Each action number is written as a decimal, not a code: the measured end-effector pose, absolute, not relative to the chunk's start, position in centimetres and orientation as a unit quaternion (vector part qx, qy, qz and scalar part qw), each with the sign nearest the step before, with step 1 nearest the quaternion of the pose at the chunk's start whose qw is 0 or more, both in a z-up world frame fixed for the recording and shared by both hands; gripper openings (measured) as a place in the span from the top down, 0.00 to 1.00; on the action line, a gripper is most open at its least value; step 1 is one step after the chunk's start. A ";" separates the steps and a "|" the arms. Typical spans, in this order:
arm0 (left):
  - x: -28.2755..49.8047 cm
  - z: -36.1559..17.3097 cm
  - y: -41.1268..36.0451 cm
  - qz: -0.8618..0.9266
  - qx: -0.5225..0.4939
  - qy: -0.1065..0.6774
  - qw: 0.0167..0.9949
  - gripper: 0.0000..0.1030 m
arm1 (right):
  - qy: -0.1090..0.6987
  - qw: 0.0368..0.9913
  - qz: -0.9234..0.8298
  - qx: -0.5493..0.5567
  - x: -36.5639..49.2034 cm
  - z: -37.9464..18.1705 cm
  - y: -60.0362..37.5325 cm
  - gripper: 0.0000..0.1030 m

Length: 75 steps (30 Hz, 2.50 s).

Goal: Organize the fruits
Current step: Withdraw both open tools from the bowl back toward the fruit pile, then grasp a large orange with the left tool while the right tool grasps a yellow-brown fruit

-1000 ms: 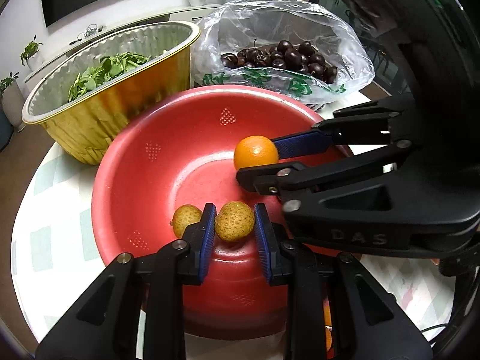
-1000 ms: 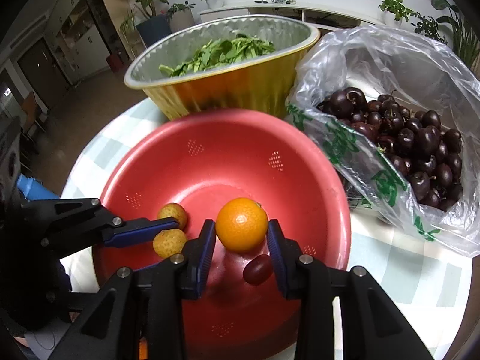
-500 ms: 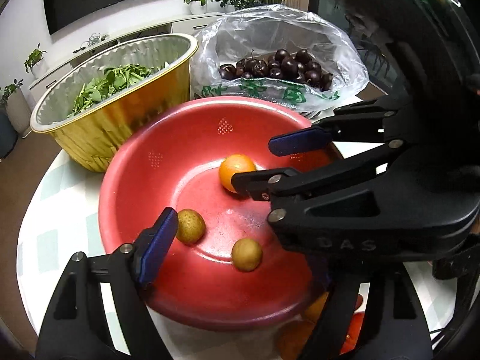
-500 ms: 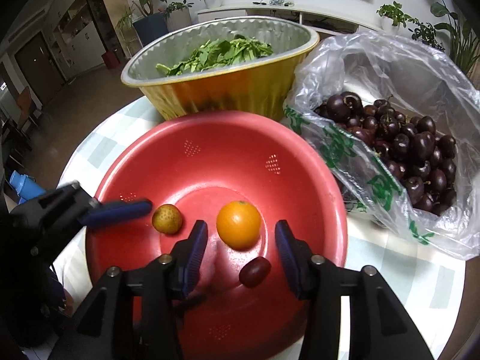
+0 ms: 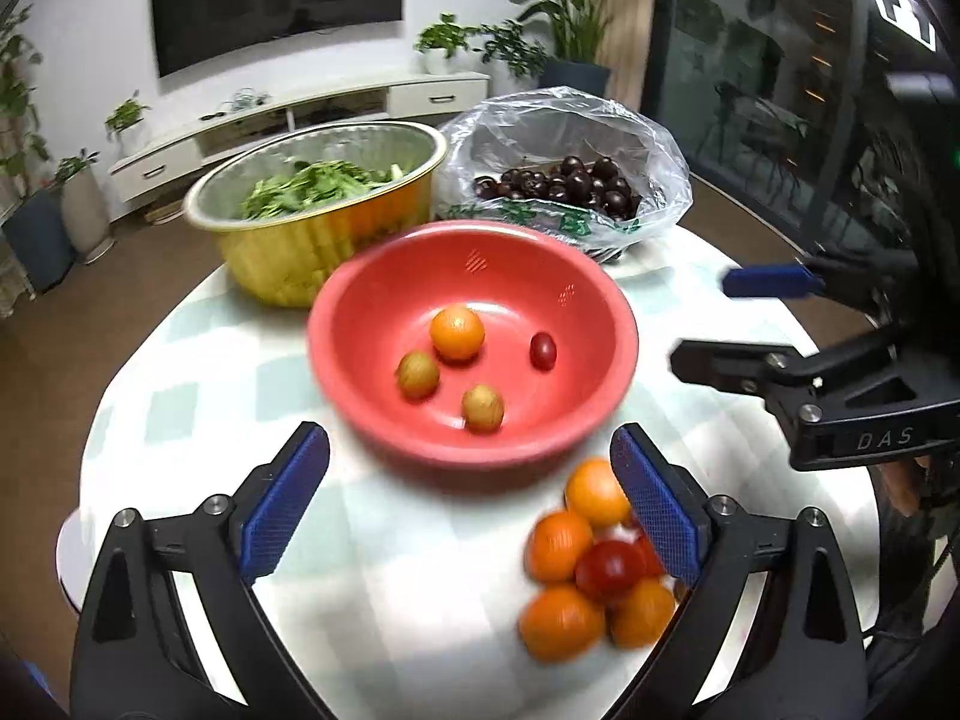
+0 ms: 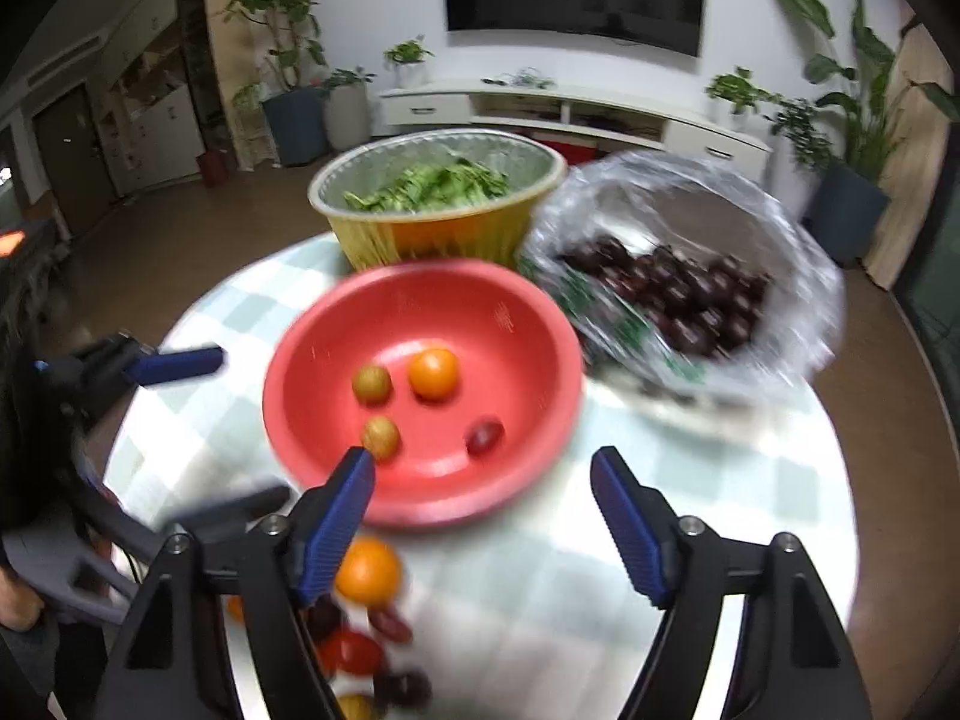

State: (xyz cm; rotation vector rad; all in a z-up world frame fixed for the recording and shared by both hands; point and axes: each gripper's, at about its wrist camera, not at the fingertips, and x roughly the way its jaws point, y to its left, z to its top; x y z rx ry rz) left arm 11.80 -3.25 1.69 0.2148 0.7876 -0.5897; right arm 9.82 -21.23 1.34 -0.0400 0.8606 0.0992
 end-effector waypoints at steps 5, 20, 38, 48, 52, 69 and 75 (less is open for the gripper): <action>8.3 0.8 -1.7 -0.267 0.094 0.387 0.878 0.07 | 0.452 0.892 0.007 -0.021 6.5 0.2 -21.4 0.25; 4.2 -2.3 -0.6 -0.271 0.120 0.428 0.854 0.07 | 0.471 0.881 -0.002 -0.041 1.8 -1.0 -20.0 0.25; 6.3 -4.3 -1.5 -0.326 0.223 0.452 0.800 0.07 | 0.488 0.872 0.021 -0.037 0.3 -2.1 -19.2 0.25; 6.8 -5.0 -2.4 -0.356 0.242 0.447 0.784 0.07 | 0.495 0.868 0.037 -0.029 -0.3 -2.6 -19.0 0.25; 7.1 -4.8 -2.3 -0.371 0.239 0.444 0.780 0.07 | 0.502 0.863 0.047 -0.021 -0.6 -3.2 -19.2 0.25; 8.0 -6.1 -3.8 -0.428 0.253 0.455 0.739 0.46 | 0.506 0.855 0.112 0.014 -1.1 -5.2 -19.3 0.36; 8.0 -6.2 -4.2 -0.435 0.250 0.453 0.737 0.53 | 0.507 0.852 0.132 0.023 -0.7 -5.9 -18.9 0.43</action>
